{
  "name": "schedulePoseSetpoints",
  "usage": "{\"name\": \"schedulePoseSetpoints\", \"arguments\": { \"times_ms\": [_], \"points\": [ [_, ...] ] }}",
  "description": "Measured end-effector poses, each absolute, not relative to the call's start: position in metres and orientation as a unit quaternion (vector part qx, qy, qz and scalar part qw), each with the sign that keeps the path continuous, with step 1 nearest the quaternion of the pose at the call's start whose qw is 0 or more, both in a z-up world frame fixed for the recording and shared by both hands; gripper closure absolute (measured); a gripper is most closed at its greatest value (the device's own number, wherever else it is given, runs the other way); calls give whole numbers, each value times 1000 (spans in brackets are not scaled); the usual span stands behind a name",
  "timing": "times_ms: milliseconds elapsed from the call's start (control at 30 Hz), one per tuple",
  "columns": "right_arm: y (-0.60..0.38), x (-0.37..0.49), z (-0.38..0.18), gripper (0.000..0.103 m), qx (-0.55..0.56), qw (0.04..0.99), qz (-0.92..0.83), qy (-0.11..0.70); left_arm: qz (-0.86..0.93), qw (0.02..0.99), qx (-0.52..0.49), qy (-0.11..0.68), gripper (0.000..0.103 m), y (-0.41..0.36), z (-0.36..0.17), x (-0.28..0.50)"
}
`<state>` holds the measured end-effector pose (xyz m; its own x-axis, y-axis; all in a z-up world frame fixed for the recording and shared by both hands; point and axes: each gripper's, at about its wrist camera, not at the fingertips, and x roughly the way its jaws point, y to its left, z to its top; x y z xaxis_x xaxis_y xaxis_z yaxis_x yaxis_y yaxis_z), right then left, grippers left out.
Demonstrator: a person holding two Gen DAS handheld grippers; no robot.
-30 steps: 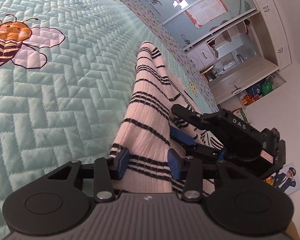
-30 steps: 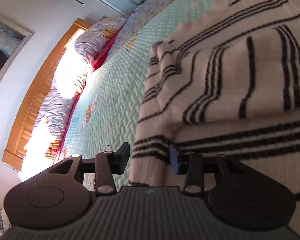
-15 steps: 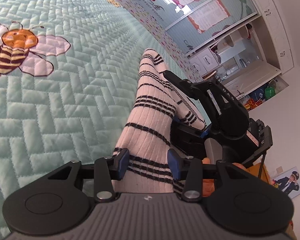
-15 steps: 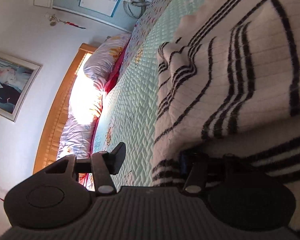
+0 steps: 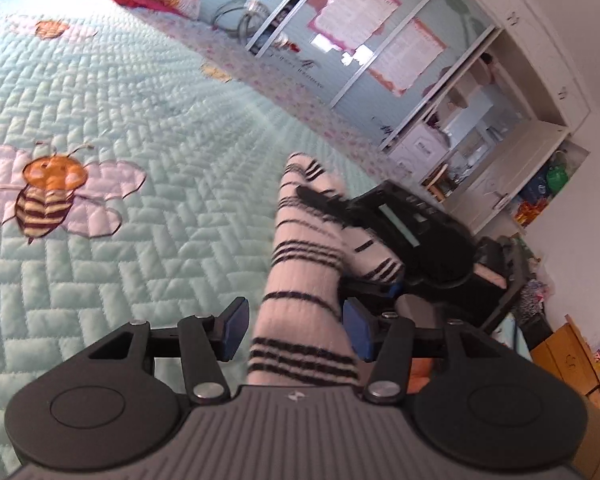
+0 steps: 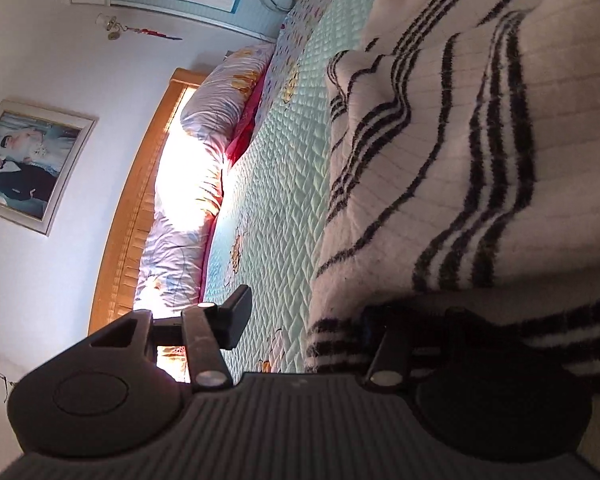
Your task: Fold clothes
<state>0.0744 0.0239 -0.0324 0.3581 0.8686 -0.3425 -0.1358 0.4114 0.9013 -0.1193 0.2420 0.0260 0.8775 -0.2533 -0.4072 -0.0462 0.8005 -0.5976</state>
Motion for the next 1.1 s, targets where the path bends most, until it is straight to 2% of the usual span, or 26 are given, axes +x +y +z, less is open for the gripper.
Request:
{"name": "schedulePoseSetpoints", "arguments": {
  "times_ms": [33,100,133,233,300,400,600,633,667,1000,1067,1100],
  "points": [
    [25,72,-28,49,400,720,350,446,-76,921,-311,224,45,240,29,-121],
    [24,67,-19,47,381,732,342,449,-117,921,-306,209,36,234,29,-121],
    [19,62,-17,44,383,736,335,447,-124,920,-297,222,35,230,26,-116],
    [-3,45,-11,43,399,749,301,435,-110,908,-287,285,36,225,9,-99],
    [-26,30,-7,43,409,757,281,424,-107,902,-300,291,36,231,3,-95],
    [-72,2,2,43,427,782,238,386,-105,900,-305,292,36,236,1,-94],
    [-176,-55,31,41,428,861,99,256,-100,904,-293,293,36,235,0,-96],
    [-188,-51,30,35,437,858,82,258,-99,906,-290,293,36,234,1,-96],
    [-199,-47,28,34,446,853,68,262,-98,907,-287,293,36,233,1,-96],
    [-232,24,-9,33,582,756,5,301,-93,914,-267,292,35,228,0,-96],
    [-224,36,-8,42,569,766,-15,299,-92,915,-262,292,35,227,0,-96],
    [-222,40,-6,61,550,778,-16,302,-92,915,-261,293,35,226,0,-96]
  ]
}}
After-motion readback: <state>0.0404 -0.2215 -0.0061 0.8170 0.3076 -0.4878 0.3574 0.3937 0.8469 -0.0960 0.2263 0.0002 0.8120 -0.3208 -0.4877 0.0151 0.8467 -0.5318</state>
